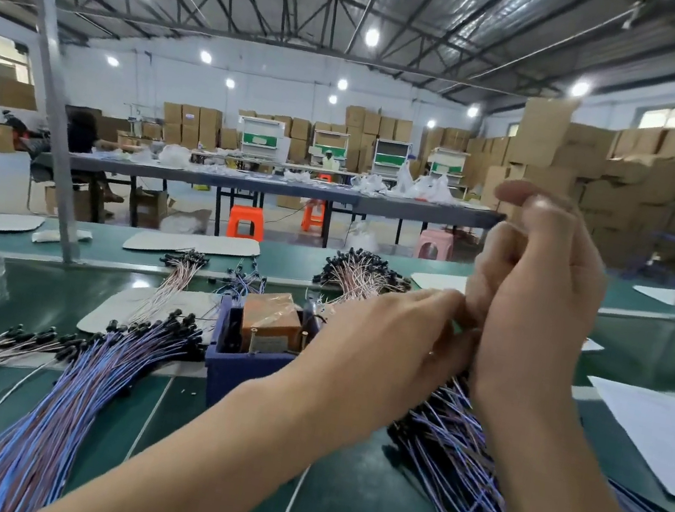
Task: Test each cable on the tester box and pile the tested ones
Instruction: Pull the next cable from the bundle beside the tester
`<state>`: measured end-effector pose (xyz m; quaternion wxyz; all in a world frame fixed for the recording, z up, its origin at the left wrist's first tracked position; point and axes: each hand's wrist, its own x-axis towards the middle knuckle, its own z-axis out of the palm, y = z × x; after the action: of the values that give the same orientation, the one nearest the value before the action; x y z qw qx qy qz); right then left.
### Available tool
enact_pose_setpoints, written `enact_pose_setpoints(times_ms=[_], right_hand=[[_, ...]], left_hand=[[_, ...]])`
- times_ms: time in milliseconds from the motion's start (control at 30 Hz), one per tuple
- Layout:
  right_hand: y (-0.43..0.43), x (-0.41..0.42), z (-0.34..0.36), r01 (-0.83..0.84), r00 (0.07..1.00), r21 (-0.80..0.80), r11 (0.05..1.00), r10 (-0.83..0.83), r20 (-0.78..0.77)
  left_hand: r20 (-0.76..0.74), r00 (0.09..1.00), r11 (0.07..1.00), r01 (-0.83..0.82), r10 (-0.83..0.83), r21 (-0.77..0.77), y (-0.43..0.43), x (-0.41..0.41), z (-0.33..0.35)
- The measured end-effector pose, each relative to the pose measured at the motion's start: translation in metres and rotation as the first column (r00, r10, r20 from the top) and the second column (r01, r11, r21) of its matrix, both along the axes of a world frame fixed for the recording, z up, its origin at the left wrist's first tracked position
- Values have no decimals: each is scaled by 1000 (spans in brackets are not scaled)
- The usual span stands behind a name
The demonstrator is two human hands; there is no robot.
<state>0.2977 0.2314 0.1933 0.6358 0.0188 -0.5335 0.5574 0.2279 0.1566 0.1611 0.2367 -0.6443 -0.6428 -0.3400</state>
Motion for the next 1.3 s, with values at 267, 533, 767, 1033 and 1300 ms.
enact_pose_setpoints(times_ms=[267, 533, 767, 1033, 1300], right_hand=[[33, 29, -1, 156, 971, 188, 970, -185, 149], [81, 45, -58, 240, 798, 250, 938, -337, 499], [128, 86, -93, 282, 420, 444, 851, -525, 740], [163, 109, -126, 226, -278, 659, 717, -601, 749], [109, 56, -151, 422, 184, 631, 651, -743, 643]], left_hand=[[290, 939, 967, 125, -188, 223, 37, 11, 26], [710, 624, 936, 109, -327, 336, 95, -7, 24], [937, 287, 977, -10, -201, 213, 153, -20, -21], [970, 176, 942, 263, 166, -209, 197, -14, -56], [908, 386, 897, 325, 163, -299, 129, -53, -86]])
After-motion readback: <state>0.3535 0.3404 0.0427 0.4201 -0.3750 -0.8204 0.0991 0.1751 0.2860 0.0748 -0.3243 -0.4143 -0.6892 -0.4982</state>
